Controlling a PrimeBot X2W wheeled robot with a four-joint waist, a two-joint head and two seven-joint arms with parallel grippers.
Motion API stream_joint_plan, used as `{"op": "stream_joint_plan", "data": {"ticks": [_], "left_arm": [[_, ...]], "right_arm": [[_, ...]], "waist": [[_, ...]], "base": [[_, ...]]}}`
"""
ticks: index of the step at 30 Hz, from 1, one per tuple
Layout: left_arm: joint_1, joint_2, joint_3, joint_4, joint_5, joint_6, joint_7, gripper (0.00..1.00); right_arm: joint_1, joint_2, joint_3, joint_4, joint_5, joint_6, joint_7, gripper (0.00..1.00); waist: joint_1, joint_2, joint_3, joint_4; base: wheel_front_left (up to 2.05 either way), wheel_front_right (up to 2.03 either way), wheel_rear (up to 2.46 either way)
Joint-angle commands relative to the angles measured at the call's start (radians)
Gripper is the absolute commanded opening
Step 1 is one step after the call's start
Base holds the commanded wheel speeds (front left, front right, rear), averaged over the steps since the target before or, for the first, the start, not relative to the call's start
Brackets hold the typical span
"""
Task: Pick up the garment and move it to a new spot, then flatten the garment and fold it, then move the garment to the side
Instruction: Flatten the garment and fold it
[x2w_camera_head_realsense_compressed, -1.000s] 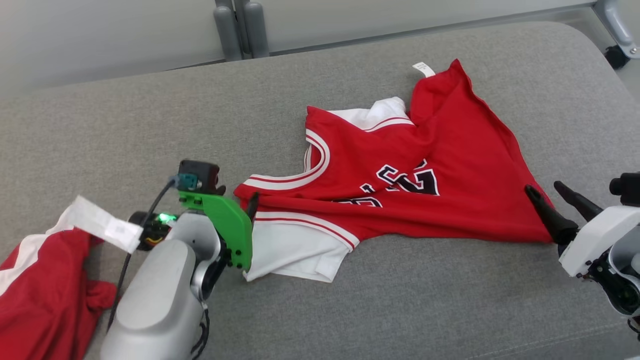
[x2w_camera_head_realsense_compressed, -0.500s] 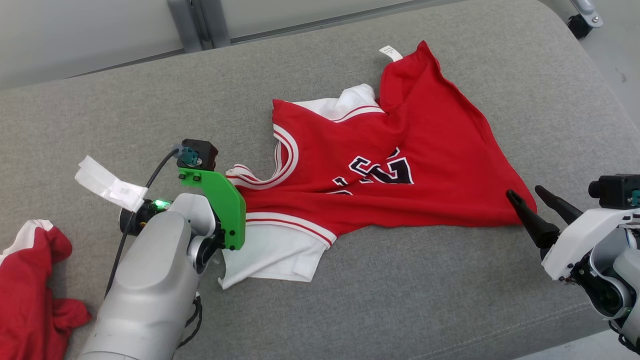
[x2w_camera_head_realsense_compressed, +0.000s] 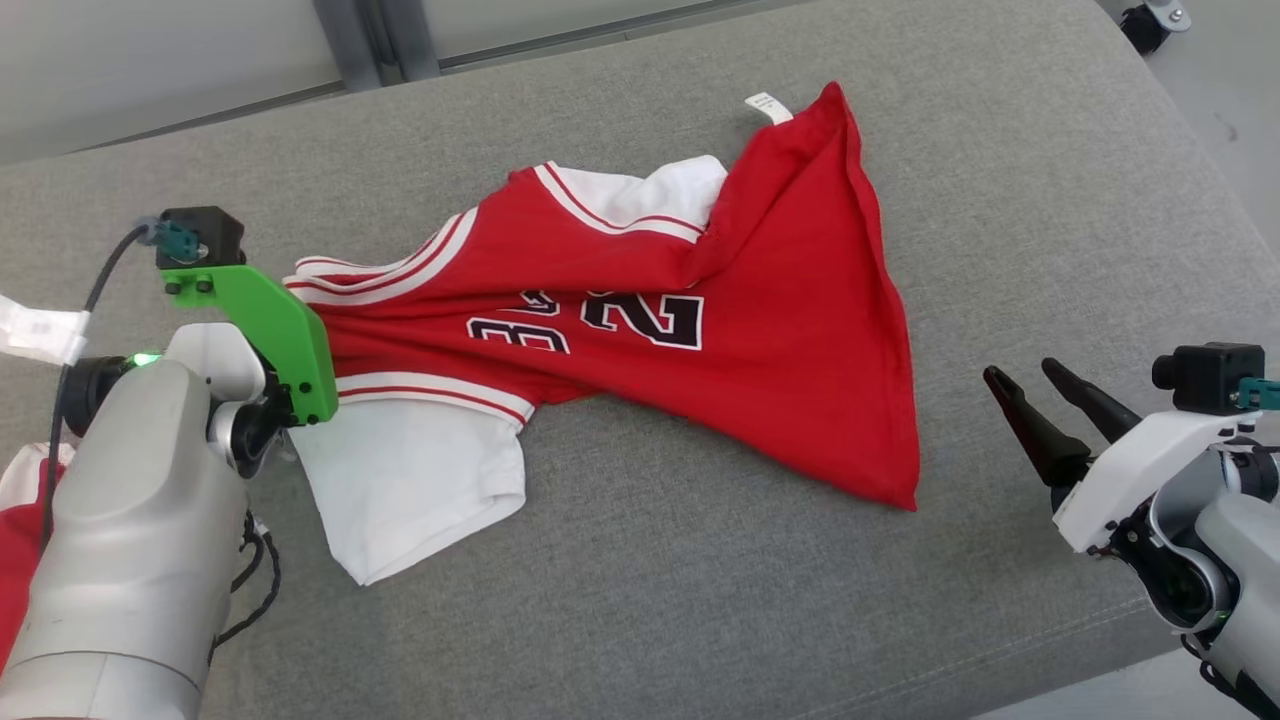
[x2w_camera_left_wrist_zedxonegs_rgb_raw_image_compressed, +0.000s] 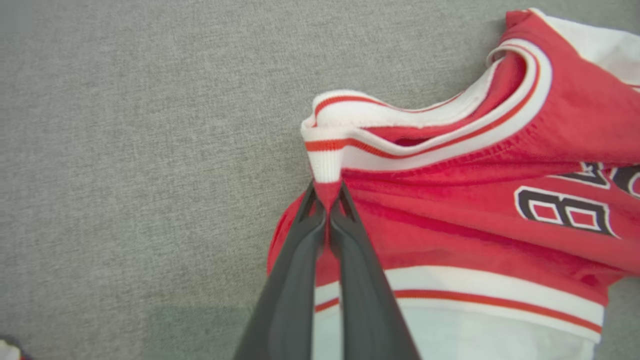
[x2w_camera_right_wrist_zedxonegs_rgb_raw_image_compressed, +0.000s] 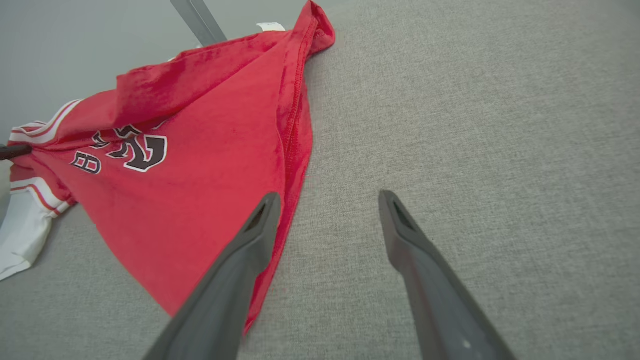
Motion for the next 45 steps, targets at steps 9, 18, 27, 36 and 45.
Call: {"op": "stream_joint_plan", "data": {"ticks": [9, 18, 27, 36, 45], "left_arm": [[-0.019, 0.036, 0.015, 0.043, -0.019, -0.002, -0.071, 1.00], [0.095, 0.055, -0.041, -0.125, 0.026, -0.017, -0.282, 1.00], [0.352, 0.066, -0.035, -0.451, 0.048, 0.080, -0.479, 1.00], [0.596, 0.081, 0.000, -0.764, 0.027, 0.183, -0.520, 1.00], [0.722, 0.051, -0.017, -0.906, 0.023, 0.228, -0.534, 1.00]], "right_arm": [[0.030, 0.027, -0.034, 0.010, -0.037, -0.001, -0.021, 1.00], [0.082, 0.078, -0.002, 0.001, -0.017, -0.001, 0.057, 1.00], [0.123, 0.107, 0.027, -0.004, 0.004, -0.001, 0.134, 0.89], [0.115, 0.102, -0.003, -0.008, -0.010, -0.001, 0.107, 0.00], [0.051, 0.082, -0.066, 0.053, 0.023, -0.001, 0.095, 0.00]], "waist": [[0.0000, 0.0000, -0.017, -0.005], [0.0000, 0.0000, -0.078, 0.059], [0.0000, 0.0000, -0.099, 0.121], [0.0000, 0.0000, -0.095, 0.156], [0.0000, 0.0000, -0.063, 0.215]], "base": [[0.00, 0.00, 0.00], [0.00, 0.00, 0.00], [0.00, 0.00, 0.00], [0.00, 0.00, 0.00], [0.00, 0.00, 0.00]]}}
